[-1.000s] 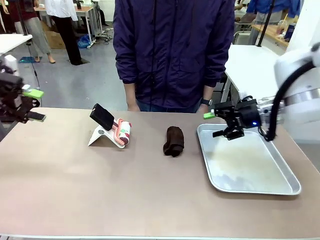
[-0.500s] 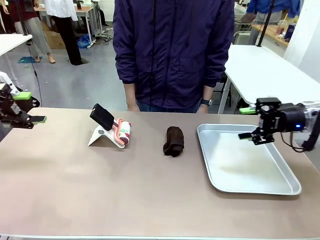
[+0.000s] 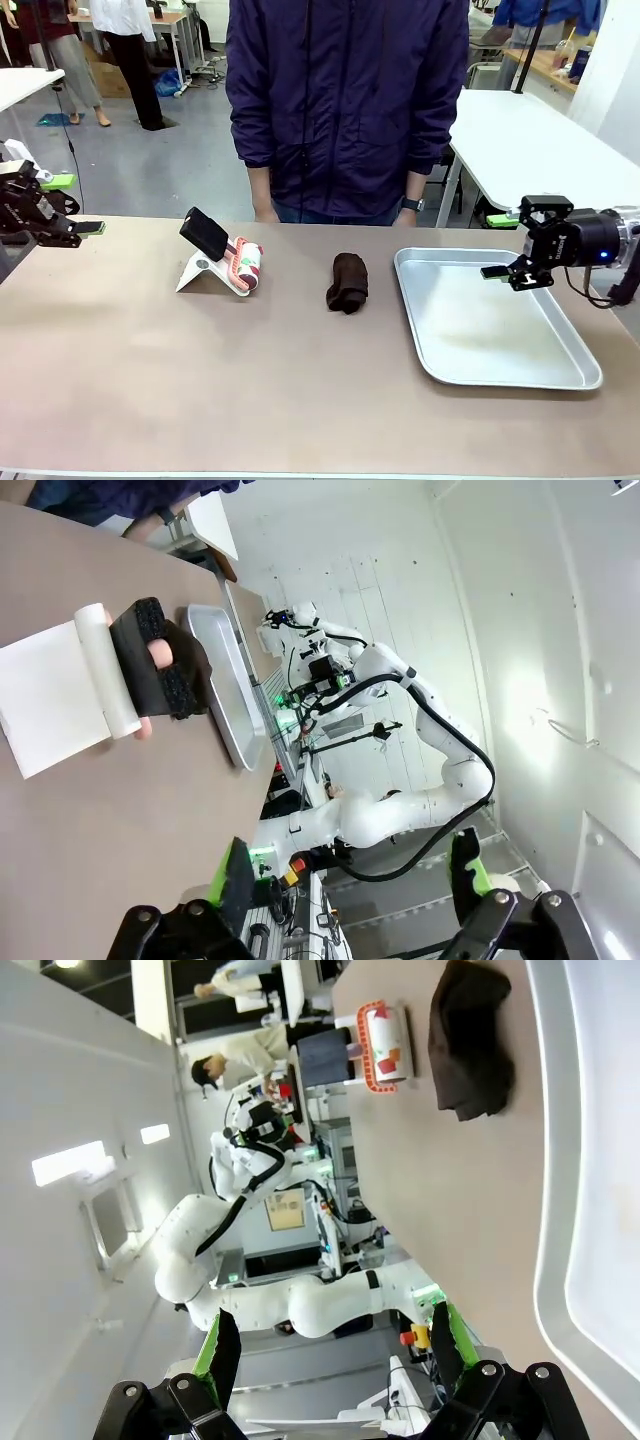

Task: Clean the surface of the table.
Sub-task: Return the Lint Roller and towel to their original positions.

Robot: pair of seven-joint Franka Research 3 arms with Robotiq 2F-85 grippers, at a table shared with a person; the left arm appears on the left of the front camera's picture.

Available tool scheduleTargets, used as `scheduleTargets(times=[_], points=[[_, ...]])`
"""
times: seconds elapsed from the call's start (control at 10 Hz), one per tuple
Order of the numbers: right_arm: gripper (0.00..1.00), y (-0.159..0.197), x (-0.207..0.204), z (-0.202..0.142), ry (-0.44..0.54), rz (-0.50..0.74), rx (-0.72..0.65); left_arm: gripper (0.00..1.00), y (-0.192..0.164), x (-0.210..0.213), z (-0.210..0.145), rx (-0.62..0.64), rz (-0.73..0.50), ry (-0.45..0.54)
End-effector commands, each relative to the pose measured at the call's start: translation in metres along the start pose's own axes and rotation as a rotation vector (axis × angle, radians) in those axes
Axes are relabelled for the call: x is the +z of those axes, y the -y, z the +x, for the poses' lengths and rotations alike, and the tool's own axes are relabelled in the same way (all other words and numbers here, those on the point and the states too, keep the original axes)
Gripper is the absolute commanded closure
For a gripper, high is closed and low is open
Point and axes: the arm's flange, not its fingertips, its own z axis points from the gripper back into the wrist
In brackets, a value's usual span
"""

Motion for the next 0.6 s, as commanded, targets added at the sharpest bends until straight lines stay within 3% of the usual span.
scheduleTargets(times=[0.0,0.5], points=[[0.00,-0.0023,-0.0009,0.0028,0.004,-0.019,0.001,0.00,0.0038,0.0010,-0.0061,0.001,0.003,-0.008],[0.00,-0.0023,-0.0009,0.0028,0.004,-0.019,0.001,0.00,0.0038,0.0010,-0.0061,0.001,0.003,-0.008]])
